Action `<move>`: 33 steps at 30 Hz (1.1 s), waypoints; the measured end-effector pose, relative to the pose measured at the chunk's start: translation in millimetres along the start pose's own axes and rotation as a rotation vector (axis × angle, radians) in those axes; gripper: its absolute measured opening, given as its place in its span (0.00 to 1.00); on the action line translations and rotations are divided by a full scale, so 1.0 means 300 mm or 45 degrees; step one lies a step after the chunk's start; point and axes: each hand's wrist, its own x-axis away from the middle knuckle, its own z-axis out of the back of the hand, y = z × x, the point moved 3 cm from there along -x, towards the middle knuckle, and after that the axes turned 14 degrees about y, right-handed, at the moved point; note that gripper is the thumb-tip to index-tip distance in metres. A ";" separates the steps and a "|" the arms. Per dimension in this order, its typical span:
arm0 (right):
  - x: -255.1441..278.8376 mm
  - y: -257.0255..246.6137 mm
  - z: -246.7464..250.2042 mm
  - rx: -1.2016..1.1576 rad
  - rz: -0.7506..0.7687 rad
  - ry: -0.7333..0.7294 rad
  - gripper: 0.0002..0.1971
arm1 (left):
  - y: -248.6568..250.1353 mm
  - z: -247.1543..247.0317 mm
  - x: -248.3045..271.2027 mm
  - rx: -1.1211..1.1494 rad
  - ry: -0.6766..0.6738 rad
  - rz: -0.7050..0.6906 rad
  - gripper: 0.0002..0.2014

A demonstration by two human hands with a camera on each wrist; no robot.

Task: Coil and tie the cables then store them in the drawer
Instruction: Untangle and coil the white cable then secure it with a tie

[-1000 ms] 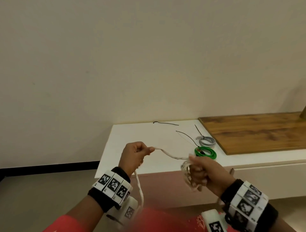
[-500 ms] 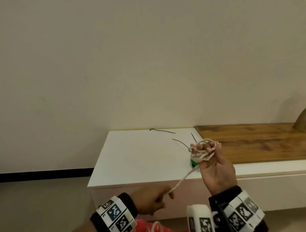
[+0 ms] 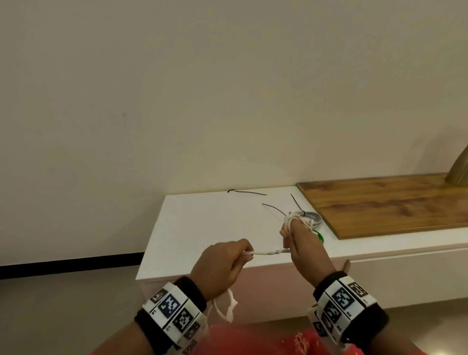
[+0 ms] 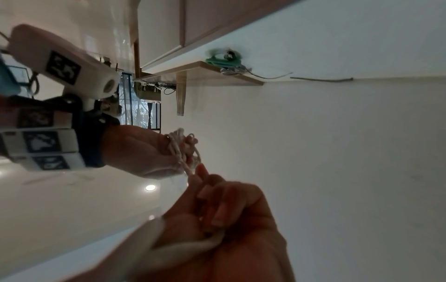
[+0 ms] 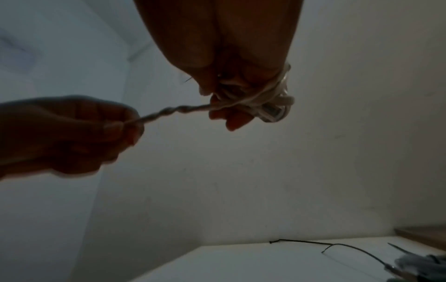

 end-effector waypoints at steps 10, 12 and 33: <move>0.054 -0.050 -0.033 0.057 0.020 -0.847 0.18 | -0.009 0.071 -0.013 -0.399 0.406 -0.300 0.21; 0.055 -0.057 -0.016 -0.218 -0.223 -0.832 0.19 | -0.024 0.071 -0.011 -0.362 0.375 -0.234 0.23; 0.007 0.087 0.065 -0.946 -0.959 -0.362 0.20 | 0.032 0.038 0.003 1.515 -0.868 1.047 0.15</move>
